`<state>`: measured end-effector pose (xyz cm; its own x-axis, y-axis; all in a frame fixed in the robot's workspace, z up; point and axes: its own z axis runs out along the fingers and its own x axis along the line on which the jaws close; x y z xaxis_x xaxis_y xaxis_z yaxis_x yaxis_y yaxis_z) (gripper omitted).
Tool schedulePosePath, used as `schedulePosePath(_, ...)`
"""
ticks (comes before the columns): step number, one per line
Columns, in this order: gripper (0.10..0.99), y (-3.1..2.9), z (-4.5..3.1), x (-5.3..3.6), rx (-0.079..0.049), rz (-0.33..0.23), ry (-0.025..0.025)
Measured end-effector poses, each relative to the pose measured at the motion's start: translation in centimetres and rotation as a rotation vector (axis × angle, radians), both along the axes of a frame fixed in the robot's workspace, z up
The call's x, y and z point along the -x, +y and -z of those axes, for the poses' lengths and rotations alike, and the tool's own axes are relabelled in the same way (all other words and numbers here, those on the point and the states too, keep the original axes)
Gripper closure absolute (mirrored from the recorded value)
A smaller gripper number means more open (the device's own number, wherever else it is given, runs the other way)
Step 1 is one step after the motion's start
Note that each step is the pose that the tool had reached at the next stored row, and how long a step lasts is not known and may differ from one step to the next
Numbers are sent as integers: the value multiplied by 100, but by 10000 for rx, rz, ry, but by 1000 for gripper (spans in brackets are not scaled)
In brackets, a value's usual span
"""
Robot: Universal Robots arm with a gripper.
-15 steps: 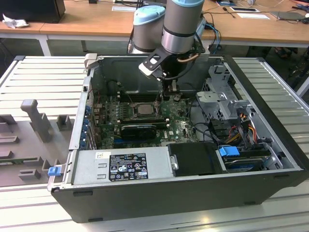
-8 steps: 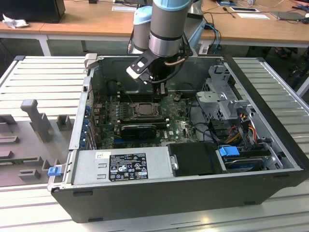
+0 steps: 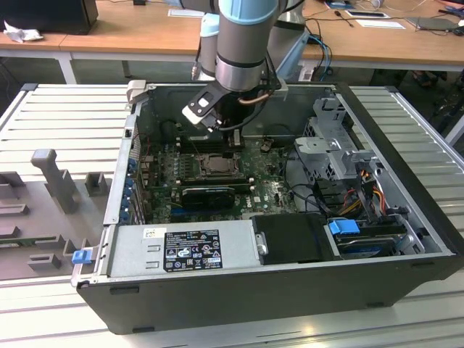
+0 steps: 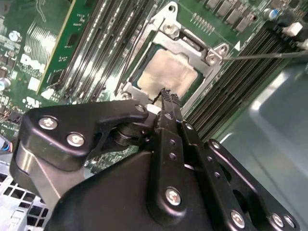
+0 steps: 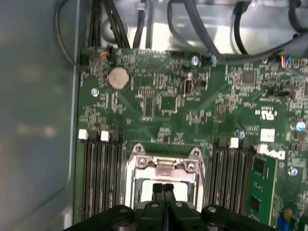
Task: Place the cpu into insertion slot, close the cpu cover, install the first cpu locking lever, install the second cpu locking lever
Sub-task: 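Close the cpu cover, then install the first cpu locking lever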
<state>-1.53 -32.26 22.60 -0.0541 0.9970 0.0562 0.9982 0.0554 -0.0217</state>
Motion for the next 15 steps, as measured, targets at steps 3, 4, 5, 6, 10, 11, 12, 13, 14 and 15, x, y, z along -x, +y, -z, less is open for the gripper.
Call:
schedulePosePath(3,980,0,0,74,1,0,-51)
schedulePosePath(4,980,0,0,87,1,0,-65)
schedulePosePath(5,980,0,0,100,-2,-1,-79)
schedulePosePath(6,980,0,0,106,-6,-1,-82)
schedulePosePath(10,980,0,0,197,-7,-1,-88)
schedulePosePath(11,980,0,0,199,-6,-1,-94)
schedulePosePath(12,980,0,0,199,25,-4,-97)
schedulePosePath(13,980,0,-7,201,29,-8,-96)
schedulePosePath(14,980,0,-41,201,28,-8,-98)
schedulePosePath(15,980,0,-97,201,28,-9,-97)
